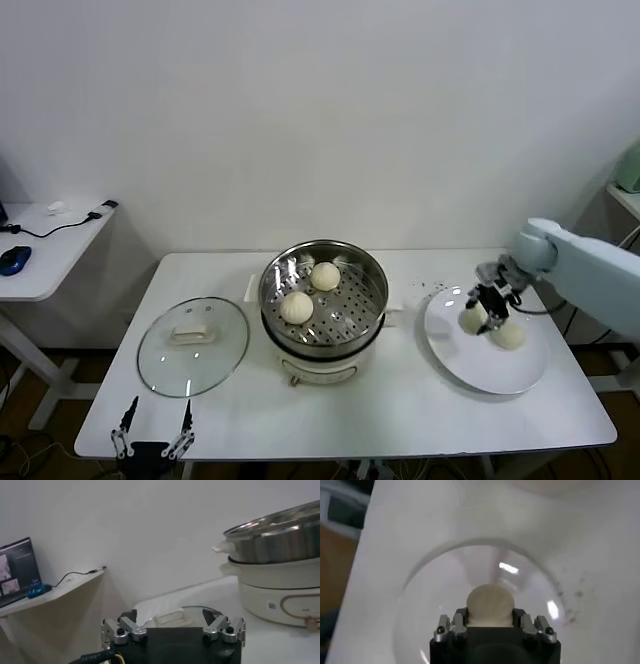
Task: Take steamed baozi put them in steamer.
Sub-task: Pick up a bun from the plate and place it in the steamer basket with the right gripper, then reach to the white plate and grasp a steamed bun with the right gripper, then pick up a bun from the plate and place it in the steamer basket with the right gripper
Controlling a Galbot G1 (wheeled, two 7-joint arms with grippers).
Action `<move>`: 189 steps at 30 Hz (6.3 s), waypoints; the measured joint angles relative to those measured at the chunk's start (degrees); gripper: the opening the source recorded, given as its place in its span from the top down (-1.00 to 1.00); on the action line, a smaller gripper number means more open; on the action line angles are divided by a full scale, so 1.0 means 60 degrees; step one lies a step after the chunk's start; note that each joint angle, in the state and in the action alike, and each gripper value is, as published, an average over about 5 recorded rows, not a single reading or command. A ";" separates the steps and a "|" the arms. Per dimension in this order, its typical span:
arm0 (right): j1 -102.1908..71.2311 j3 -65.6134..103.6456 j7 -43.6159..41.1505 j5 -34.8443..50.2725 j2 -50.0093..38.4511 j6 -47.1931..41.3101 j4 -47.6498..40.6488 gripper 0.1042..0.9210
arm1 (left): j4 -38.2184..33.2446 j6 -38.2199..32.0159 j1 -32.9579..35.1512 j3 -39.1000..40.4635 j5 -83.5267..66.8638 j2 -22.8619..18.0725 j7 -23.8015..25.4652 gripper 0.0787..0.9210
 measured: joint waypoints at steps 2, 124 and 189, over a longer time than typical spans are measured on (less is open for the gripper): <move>0.0614 -0.0187 -0.0020 -0.0235 0.0363 0.0763 0.0044 -0.16 | 0.0003 -0.0010 0.0016 0.0005 0.0000 0.0000 0.0000 -0.77; -0.4017 0.3774 0.0281 -0.1110 -0.0392 -0.2259 -0.3040 -0.76 | 0.0420 0.0064 -0.0145 -0.0009 0.0017 0.0223 0.0015 -0.77; 0.3754 -0.4542 0.1070 0.8285 0.4318 -0.4533 -0.1547 -0.12 | 0.0434 -0.0307 -0.0170 0.0398 -0.0374 0.0539 0.0055 -0.77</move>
